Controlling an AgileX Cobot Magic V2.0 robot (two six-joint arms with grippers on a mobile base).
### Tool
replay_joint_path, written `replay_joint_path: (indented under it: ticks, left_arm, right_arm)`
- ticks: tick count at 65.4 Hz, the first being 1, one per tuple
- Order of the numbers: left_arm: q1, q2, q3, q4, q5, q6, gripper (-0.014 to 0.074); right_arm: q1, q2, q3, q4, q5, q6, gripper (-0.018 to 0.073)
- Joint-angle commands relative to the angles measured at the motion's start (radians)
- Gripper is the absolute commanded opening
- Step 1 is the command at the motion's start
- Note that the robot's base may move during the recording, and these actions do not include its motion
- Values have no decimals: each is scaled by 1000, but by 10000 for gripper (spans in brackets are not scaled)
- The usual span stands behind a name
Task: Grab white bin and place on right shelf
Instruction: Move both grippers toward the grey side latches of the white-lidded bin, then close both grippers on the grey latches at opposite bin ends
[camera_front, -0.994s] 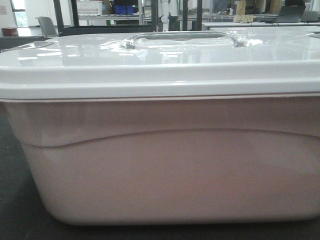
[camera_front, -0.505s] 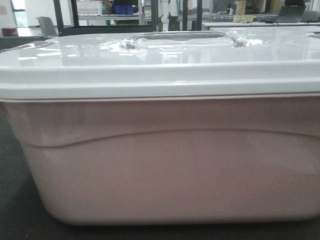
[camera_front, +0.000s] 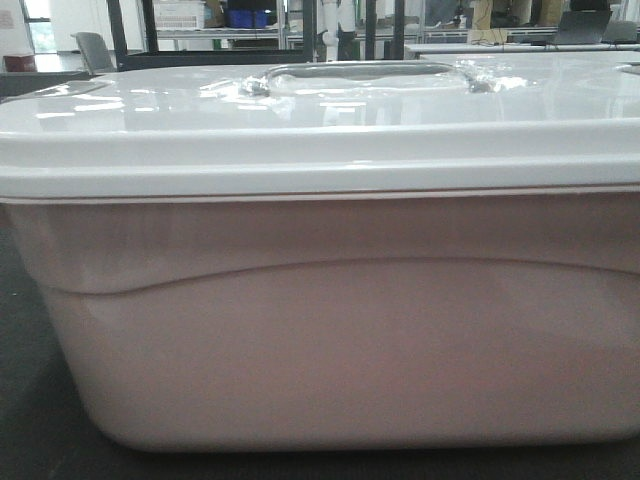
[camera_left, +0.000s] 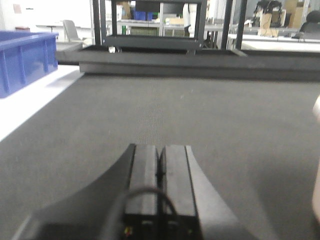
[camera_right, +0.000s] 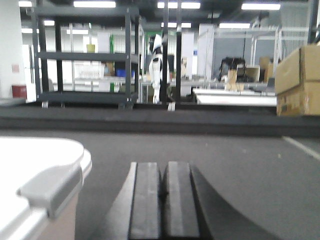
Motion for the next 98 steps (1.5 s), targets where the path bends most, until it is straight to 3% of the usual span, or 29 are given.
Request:
replay_joint_path:
  ticks: [1,8,16,27,39,45,60,68,81,98]
  left_arm:
    - [-7,33,-135,22,-9,-3,-125]
    - [-7,95,-275,128,41,-3,-125]
    - [-7,200,-411,221,62,-3,-124]
    - [-7,379,-604,219,127,-3,-124]
    - [-7,570,-792,219,401,-3,-124]
    - [-7,651,-857,193,517,-3,-124]
    - [-7,819,-960,-7,812,-3,-125]
    - [-7,882,-962,-45,928,-3,-125]
    - [-7,984,-962,-71,972,-3,-126]
    - [-7,1063,-962,-90,972,-3,-126]
  right_arm:
    - [-3,-18,-100,0,-106,-5,43]
    - [-3,-9,-224,0,-21,-6,43]
    - [-3,35,-382,-1,189,-6,43]
    - [-3,181,-595,-2,421,-6,43]
    - [-3,394,-779,-2,649,-6,43]
    - [-3,518,-867,-2,788,-6,43]
    - [-3,840,-1085,1,1214,27,43]
    - [-3,982,-1159,-1,1404,28,43]
    - [-3,1133,-1172,2,1512,28,43]
    - [-3,1149,-1172,4,1454,29,43]
